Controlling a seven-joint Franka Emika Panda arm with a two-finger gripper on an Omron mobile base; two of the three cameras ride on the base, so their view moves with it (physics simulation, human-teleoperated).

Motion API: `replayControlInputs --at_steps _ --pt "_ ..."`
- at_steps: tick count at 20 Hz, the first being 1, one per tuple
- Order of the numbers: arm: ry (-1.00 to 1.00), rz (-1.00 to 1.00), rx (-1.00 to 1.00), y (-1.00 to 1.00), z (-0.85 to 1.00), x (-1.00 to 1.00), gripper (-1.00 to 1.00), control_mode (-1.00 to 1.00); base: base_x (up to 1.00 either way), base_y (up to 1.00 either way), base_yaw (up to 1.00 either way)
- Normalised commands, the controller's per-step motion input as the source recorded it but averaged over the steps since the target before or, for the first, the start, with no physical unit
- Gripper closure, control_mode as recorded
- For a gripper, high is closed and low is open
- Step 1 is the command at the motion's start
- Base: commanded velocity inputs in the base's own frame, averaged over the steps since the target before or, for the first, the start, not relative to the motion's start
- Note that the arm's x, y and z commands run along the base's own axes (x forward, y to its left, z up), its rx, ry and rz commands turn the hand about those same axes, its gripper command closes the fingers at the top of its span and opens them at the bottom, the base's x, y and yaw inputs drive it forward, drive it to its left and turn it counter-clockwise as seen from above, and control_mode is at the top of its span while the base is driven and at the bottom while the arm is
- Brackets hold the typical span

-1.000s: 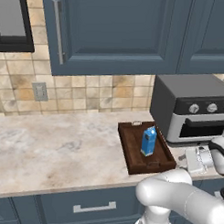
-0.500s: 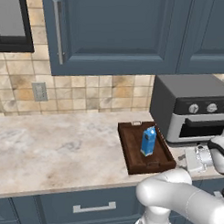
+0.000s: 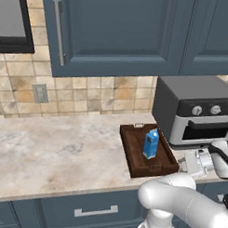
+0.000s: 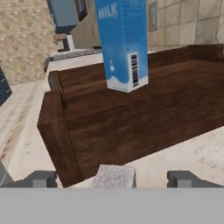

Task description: Take out the milk from the fridge and place it on the tray on the counter. Then take the sugar cube near the tray and place it in the tray.

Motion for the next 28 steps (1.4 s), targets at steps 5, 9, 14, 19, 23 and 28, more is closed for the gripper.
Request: replayControlInputs --at_steps 5,9,14,19,23,28 --pt "0.02 0.00 0.00 0.00 -0.03 0.01 -1.00 -1.00 0.00 0.00 0.00" --pt "0.02 0.00 0.02 -0.06 -0.07 0.00 1.00 -1.00 0.00 0.00 0.00" --pt "0.01 0.00 0.01 -0.13 -0.08 0.01 1.00 -1.00 0.00 0.00 0.00" --pt "0.14 0.00 0.00 -0.01 -0.28 0.02 1.00 -1.00 0.00 0.00 0.00" --pt "0.02 0.00 0.05 0.00 0.09 -0.33 1.00 -1.00 0.00 0.00 0.00" --pt "-0.16 -0.02 0.03 0.13 0.98 -0.89 1.00 -1.00 0.00 0.00 0.00"
